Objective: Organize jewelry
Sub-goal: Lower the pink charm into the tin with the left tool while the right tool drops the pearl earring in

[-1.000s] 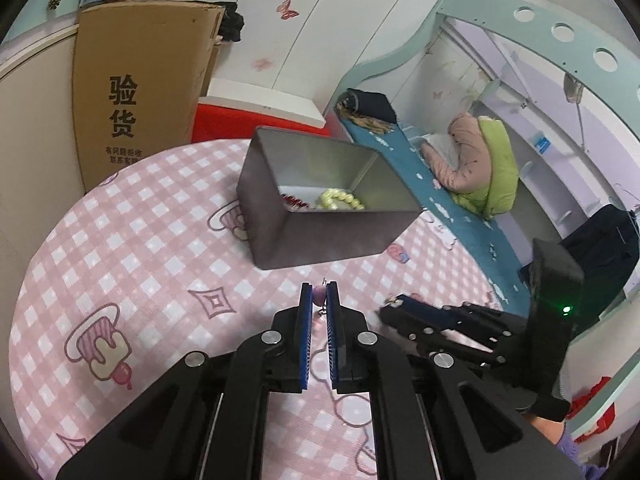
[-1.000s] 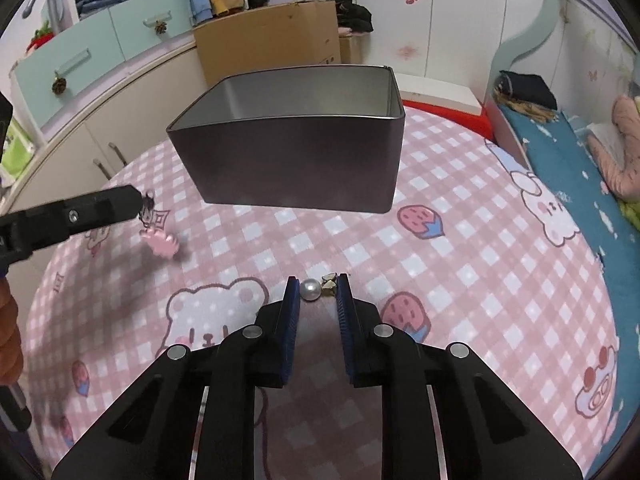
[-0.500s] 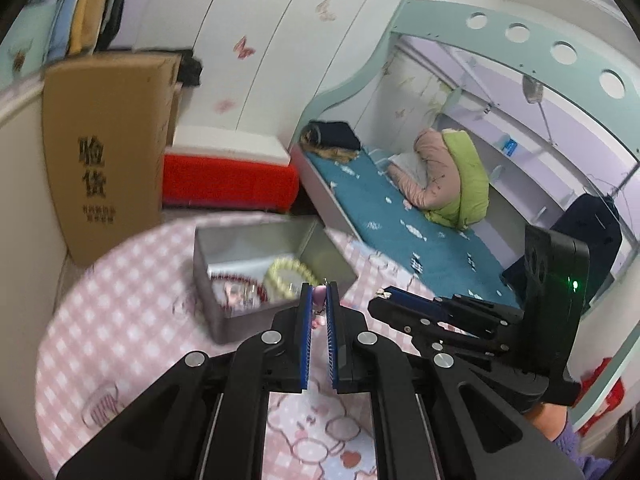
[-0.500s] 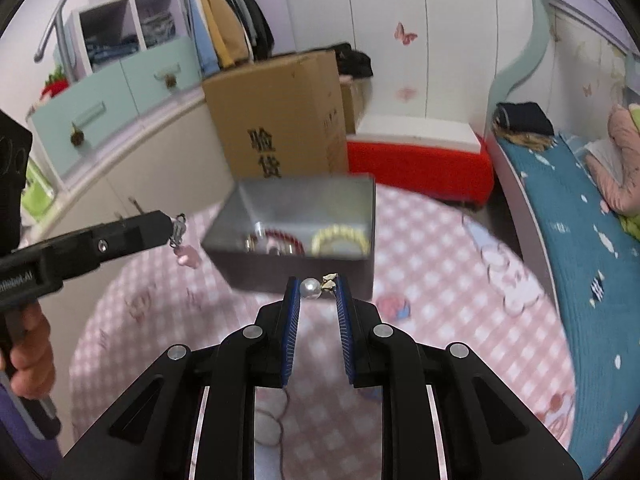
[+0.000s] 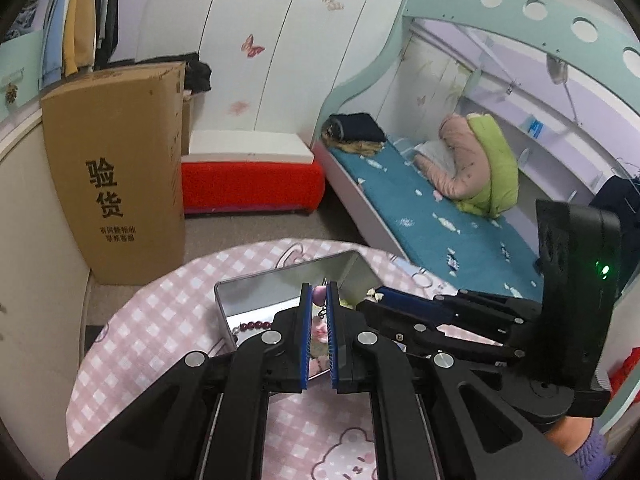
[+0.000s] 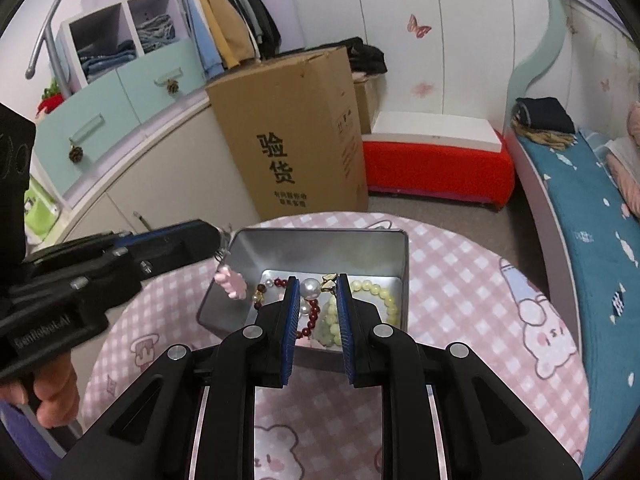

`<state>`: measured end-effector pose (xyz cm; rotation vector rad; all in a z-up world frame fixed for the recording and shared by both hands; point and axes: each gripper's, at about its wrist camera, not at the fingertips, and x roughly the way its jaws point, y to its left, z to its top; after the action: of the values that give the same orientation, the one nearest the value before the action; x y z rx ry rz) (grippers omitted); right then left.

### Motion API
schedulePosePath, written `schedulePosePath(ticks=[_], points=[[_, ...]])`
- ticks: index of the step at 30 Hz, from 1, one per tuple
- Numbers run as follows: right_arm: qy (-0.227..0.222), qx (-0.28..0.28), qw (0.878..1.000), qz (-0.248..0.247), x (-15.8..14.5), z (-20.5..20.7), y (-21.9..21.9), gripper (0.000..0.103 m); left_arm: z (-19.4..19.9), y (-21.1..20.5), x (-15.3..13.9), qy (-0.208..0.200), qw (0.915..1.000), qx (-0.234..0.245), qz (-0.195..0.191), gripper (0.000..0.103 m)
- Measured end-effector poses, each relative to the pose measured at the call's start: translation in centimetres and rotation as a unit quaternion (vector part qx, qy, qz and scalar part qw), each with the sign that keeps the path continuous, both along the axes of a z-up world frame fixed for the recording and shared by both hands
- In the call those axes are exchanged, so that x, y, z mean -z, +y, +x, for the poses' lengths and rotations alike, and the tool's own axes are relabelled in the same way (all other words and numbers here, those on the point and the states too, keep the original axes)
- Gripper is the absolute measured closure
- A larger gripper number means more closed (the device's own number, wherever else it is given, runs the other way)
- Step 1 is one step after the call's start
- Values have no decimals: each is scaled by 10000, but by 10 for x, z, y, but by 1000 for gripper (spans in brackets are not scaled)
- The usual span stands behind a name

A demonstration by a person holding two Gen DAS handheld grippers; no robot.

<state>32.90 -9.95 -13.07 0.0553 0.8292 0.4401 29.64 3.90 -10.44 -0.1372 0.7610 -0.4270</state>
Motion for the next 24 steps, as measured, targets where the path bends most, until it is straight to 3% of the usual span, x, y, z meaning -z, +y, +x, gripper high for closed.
schedulePosePath(ticks=[9,24], points=[[149,10,9999,-14,15,9,1,84,9,-5,25,180,9993,-114,319,98],[280,41,9996,1,26,15,3,84,11,-9,35,300,9988,-69,377,97]])
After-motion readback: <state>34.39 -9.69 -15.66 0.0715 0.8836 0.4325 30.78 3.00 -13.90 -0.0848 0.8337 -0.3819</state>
